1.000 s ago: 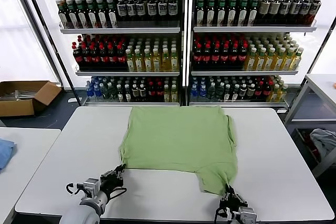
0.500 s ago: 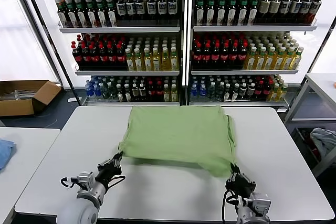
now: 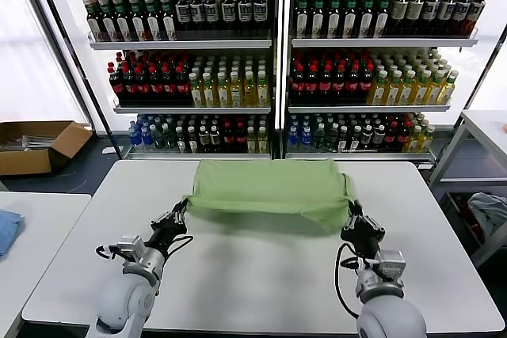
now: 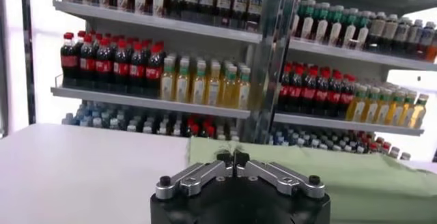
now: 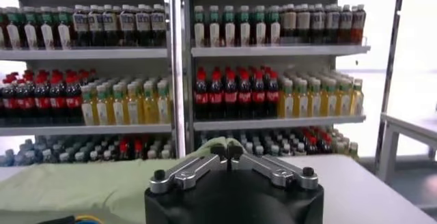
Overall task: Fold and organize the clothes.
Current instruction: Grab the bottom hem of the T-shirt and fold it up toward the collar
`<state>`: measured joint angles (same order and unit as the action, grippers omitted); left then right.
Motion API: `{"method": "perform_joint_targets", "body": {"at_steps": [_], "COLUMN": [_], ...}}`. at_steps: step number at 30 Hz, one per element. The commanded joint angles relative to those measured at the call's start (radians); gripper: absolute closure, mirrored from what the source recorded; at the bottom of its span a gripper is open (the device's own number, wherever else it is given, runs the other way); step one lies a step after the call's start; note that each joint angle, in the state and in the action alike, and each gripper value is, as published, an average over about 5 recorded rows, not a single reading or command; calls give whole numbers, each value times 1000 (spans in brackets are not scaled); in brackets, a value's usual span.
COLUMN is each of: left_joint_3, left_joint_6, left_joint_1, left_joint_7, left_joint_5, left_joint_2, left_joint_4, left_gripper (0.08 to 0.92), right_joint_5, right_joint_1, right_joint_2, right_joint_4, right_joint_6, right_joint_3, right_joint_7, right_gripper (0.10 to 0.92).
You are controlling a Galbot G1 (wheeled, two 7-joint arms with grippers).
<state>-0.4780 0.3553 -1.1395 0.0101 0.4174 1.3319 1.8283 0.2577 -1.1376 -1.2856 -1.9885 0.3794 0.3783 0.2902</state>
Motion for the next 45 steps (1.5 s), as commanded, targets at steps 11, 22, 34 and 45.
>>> {"method": "perform_joint_targets", "body": {"at_steps": [11, 22, 34, 45], "left_joint_3": [104, 116, 114, 102], "left_joint_6": [-25, 17, 54, 127], "left_joint_1": [421, 396, 367, 266], "left_joint_7": [-6, 1, -14, -38], "left_joint_5": [-1, -41, -45, -44], "left_joint_2": [57, 45, 32, 3], "left_joint_4": [-558, -532, -428, -277], "left_gripper": [917, 915, 636, 324], "right_joint_5": [-24, -37, 137, 192], "right_joint_1": [413, 407, 422, 304], "right_joint_2": [-22, -50, -118, -87], "right_joint_4": [590, 636, 573, 327], "right_joint_6": [-37, 4, 100, 154], "right_joint_3": [-120, -130, -79, -49], "right_joint_7": [-68, -81, 58, 141], "right_gripper": [917, 881, 540, 235]}}
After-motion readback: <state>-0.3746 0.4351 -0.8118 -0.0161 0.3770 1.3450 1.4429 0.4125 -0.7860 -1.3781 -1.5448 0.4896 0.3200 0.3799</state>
